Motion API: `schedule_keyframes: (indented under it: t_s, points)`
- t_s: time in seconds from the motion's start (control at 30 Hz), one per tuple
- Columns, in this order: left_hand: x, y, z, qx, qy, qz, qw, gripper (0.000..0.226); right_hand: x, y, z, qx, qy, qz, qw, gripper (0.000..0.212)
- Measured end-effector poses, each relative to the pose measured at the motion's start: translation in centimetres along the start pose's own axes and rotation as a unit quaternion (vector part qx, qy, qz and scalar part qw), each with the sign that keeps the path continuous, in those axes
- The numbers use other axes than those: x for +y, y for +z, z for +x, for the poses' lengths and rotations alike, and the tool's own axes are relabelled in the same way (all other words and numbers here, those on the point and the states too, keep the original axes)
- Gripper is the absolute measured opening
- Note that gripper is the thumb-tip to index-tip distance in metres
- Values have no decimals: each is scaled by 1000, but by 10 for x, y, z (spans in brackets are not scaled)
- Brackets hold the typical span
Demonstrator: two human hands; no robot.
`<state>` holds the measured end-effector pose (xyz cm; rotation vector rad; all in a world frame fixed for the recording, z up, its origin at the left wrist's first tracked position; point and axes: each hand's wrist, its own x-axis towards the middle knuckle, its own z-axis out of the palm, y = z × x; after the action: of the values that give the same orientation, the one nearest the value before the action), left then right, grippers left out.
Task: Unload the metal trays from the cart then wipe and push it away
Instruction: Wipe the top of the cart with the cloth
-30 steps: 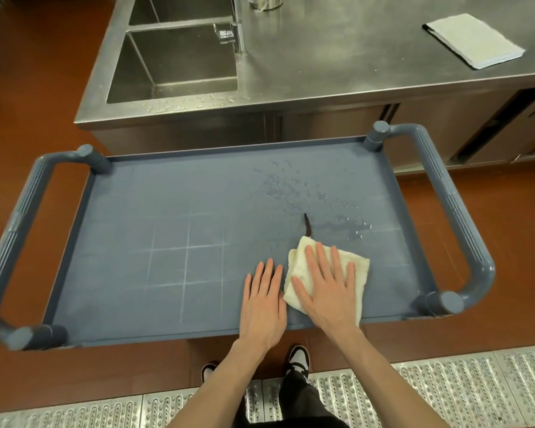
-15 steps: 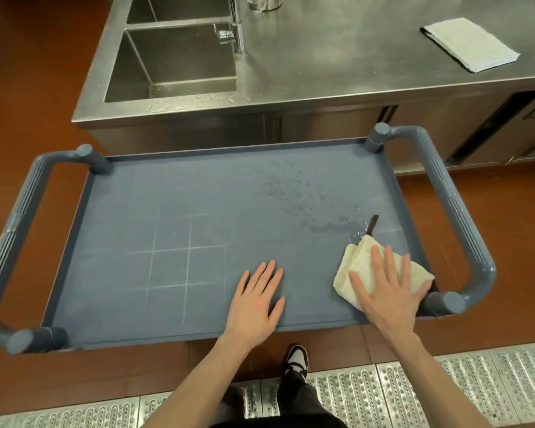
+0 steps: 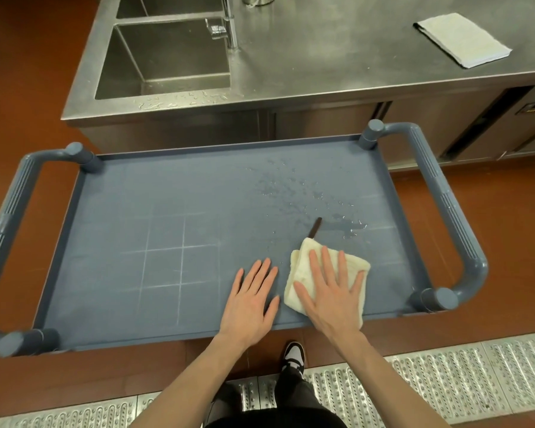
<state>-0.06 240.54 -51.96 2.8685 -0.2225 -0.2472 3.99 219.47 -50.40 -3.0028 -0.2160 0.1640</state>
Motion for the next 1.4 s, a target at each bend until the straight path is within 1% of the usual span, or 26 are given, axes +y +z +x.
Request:
schedule_keyframes:
  t_s: [0.13, 0.27, 0.43, 0.53, 0.57, 0.63, 0.73, 0.8, 0.9, 1.0, 1.13, 1.2, 1.3, 1.4]
  points:
    - [-3, -4, -1, -10, 10, -9, 1000, 66, -16, 1, 0, 11, -3, 4, 1000, 74]
    - [-8, -6, -1, -6, 16, -16, 1000, 66, 2, 0, 2, 29, 11, 15, 999, 71]
    - [-17, -8, -2, -2, 35, -29, 999, 65, 49, -7, 5, 27, 74, 8, 997, 73]
    - [-28, -11, -4, -6, 49, -24, 999, 65, 83, -13, 4, 41, 140, 17, 989, 76]
    - [-33, -12, -5, -7, 50, -18, 999, 65, 90, -15, 4, 45, 161, 28, 986, 78]
    - [-48, -14, -11, 1, 38, -6, 999, 67, 94, -17, 4, 42, 175, 36, 983, 80]
    - [-68, -15, -24, 19, -11, 5, 1000, 69, 83, -16, 5, 32, 166, 27, 985, 78]
    - [-67, -14, -26, 20, -29, 10, 999, 70, 71, -13, 4, 25, 159, 31, 987, 75]
    - [-60, -12, -22, 14, -32, 5, 999, 70, 42, -6, 4, 9, 130, 29, 991, 74]
    - [-60, -11, -21, 7, -32, 9, 999, 70, 0, 2, 6, -3, 86, 33, 996, 72]
    - [-61, -9, -19, 6, -27, 4, 1000, 69, -60, 10, 4, 14, -4, 11, 1000, 71]
    - [-63, -9, -21, 7, -19, 2, 1000, 66, -85, 13, 3, 17, -31, 14, 999, 70]
    - [-66, -11, -24, 6, -15, -7, 1000, 64, -96, 14, 5, 12, -22, 25, 999, 69]
    - [-80, -17, -30, 4, -12, 6, 1000, 65, -81, 13, 7, 22, -10, 30, 999, 71]
